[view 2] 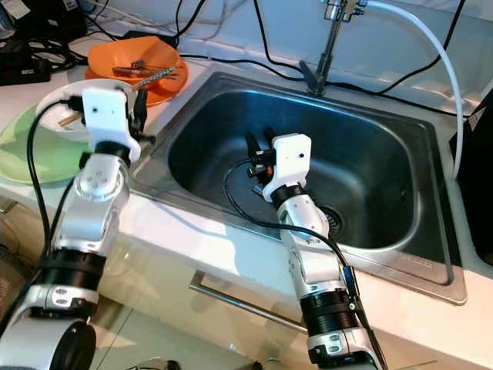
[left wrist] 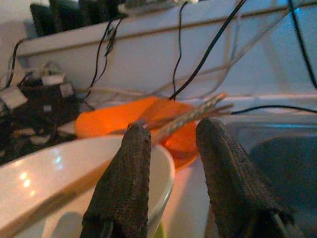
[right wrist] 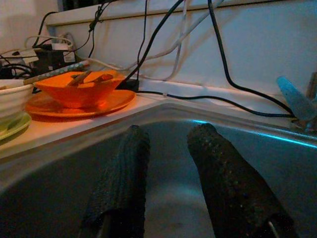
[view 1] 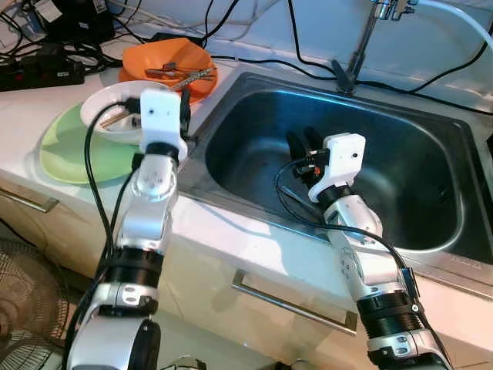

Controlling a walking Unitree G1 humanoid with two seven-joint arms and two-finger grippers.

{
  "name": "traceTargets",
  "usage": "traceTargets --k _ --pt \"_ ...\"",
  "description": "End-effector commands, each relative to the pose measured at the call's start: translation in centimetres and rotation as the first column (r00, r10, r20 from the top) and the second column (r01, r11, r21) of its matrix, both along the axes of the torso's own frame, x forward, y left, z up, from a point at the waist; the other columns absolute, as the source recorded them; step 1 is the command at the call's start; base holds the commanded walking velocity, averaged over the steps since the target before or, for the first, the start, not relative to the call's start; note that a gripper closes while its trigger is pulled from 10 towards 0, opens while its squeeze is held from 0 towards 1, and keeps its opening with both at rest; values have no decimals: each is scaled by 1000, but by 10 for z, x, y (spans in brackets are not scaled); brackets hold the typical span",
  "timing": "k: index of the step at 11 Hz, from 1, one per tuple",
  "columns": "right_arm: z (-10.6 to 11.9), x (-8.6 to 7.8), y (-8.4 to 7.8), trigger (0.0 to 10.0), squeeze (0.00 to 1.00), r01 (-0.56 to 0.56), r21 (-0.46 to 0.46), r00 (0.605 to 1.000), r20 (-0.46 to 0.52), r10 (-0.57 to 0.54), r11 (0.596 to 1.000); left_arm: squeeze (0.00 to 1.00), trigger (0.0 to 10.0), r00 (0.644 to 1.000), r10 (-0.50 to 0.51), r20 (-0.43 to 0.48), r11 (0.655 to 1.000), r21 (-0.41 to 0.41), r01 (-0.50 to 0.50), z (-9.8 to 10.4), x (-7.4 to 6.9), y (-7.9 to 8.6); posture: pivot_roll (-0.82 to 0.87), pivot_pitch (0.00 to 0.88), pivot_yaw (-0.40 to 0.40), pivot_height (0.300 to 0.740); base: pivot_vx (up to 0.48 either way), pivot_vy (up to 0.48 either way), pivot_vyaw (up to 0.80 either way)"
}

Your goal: Kitchen organization

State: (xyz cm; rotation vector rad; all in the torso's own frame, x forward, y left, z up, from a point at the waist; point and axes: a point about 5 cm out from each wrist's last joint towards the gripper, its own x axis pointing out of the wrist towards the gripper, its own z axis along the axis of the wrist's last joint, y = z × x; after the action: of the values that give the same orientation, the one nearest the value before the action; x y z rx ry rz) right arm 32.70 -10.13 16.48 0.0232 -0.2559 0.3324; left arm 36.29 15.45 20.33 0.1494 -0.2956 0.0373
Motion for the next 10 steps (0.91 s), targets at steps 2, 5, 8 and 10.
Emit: traceTargets --k 2,5,8,10 --pt "3 2 0 10000 0 -2 2 1000 2 2 1000 0 10000 1000 29 7 999 -25 -29 4 -2 6 13 93 -32 740 0 0 0" --pt "3 2 0 10000 0 -5 -3 1000 -1 5 1000 0 10000 997 70 -13 997 -45 -70 0 -7 14 19 94 -34 740 0 0 0" --pt "4 4 1 10000 0 -6 -9 1000 2 6 1000 0 10000 994 109 -31 992 -62 -111 -1 -9 22 21 93 -35 740 0 0 0" --pt "5 5 -1 10000 0 -2 -11 1000 6 2 1000 0 10000 990 139 -32 988 -68 -141 0 -13 29 26 92 -37 740 0 0 0"
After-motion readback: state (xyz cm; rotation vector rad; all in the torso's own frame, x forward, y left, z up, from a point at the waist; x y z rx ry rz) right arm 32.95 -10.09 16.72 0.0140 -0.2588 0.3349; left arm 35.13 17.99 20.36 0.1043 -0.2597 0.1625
